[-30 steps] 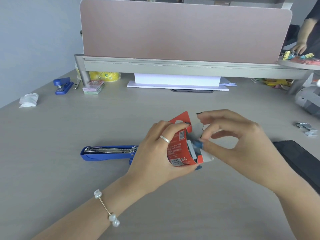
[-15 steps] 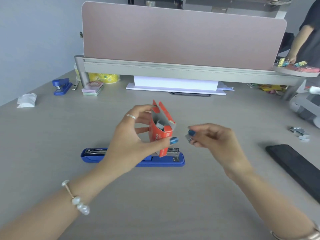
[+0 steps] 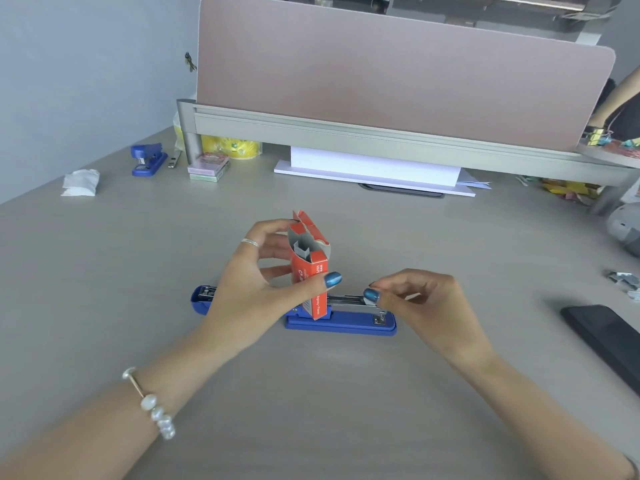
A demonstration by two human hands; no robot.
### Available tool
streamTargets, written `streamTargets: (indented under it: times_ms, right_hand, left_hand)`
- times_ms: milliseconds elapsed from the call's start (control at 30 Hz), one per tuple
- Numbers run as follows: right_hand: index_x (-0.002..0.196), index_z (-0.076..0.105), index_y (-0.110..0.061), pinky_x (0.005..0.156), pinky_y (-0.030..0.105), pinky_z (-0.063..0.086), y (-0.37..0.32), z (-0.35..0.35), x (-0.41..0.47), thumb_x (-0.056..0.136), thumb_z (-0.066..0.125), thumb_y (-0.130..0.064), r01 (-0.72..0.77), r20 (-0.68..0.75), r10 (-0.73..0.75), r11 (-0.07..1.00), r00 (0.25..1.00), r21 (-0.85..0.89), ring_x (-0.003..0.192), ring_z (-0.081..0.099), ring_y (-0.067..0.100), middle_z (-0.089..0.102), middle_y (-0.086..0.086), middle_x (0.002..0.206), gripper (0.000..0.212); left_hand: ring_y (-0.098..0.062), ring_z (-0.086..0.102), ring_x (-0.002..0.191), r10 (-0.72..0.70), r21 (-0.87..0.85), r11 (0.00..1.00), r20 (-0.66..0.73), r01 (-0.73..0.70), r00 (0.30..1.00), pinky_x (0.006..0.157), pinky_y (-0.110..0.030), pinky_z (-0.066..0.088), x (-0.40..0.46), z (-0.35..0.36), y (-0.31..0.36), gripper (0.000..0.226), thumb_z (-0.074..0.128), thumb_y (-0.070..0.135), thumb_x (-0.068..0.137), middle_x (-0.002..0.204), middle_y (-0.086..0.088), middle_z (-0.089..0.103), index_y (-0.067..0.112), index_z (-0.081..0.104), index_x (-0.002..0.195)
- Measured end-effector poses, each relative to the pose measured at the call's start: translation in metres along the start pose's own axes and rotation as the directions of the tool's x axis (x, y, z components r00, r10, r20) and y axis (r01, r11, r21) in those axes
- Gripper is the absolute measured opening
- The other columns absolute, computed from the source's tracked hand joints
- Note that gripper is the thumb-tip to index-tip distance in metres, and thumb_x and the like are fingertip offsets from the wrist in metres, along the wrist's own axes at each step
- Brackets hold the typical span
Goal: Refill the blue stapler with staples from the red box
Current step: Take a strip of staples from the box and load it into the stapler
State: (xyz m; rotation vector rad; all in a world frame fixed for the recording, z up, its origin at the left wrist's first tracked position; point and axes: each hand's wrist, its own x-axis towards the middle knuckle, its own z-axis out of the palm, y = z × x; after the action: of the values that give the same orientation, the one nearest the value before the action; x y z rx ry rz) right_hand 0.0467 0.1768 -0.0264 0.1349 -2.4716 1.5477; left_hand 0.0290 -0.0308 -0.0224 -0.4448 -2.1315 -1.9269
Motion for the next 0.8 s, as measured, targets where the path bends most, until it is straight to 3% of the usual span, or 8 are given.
streamTargets:
  times_ms: [167,300,467,600,800]
  right_hand:
    - [0.078,0.074,-0.026,0.061,0.011,0.048,0.003,-0.011,0.001,0.070,0.072,-0.005,-0.048,0.093,0.045,0.998,0.995,0.031,0.066,0.065,0.007,0.075,-0.010,0.075,0.022]
    - [0.073,0.072,-0.027,0.061,0.018,0.046,0.004,-0.017,0.003,0.069,0.075,-0.022,0.025,0.040,-0.022,0.997,0.999,-0.076,0.066,0.062,0.006,0.073,-0.010,0.078,0.007]
    - [0.073,0.071,-0.026,0.062,0.025,0.048,0.007,-0.011,0.003,0.070,0.073,-0.025,0.060,0.047,-0.055,0.992,0.997,-0.110,0.067,0.060,0.005,0.070,-0.005,0.077,0.003]
    - [0.074,0.072,-0.026,0.061,0.019,0.048,0.011,-0.009,0.003,0.070,0.072,-0.026,0.052,0.059,-0.047,0.995,0.997,-0.085,0.068,0.060,0.003,0.071,-0.006,0.081,0.004]
    - [0.074,0.072,-0.027,0.062,0.019,0.047,0.016,-0.011,0.005,0.071,0.072,-0.022,0.051,0.085,-0.046,0.997,0.995,-0.053,0.069,0.059,0.004,0.071,-0.006,0.083,0.005]
  left_hand:
    - [0.000,0.063,0.092,-0.004,0.031,0.999,0.000,0.004,1.000,0.072,-0.012,0.051,0.000,0.000,-0.004,0.063,0.081,0.044,0.046,0.091,0.022,0.068,0.036,0.058,0.103]
    - [0.001,0.063,0.091,-0.003,0.031,1.000,-0.014,0.003,1.000,0.069,-0.009,0.049,0.001,0.001,-0.004,0.065,0.082,0.044,0.045,0.090,0.016,0.069,0.032,0.058,0.104]
    - [0.001,0.062,0.093,-0.007,0.041,0.999,-0.007,0.008,1.000,0.070,-0.008,0.048,0.001,0.001,-0.005,0.067,0.080,0.047,0.045,0.094,0.012,0.068,0.032,0.057,0.106]
    - [0.001,0.062,0.094,-0.008,0.051,0.999,-0.003,0.008,1.000,0.071,-0.008,0.049,0.001,0.001,-0.004,0.069,0.079,0.050,0.045,0.096,0.012,0.067,0.032,0.057,0.108]
    - [0.000,0.062,0.095,-0.003,0.057,0.998,-0.008,0.004,1.000,0.070,-0.008,0.048,0.001,0.001,-0.004,0.068,0.079,0.050,0.045,0.096,0.012,0.067,0.033,0.056,0.107]
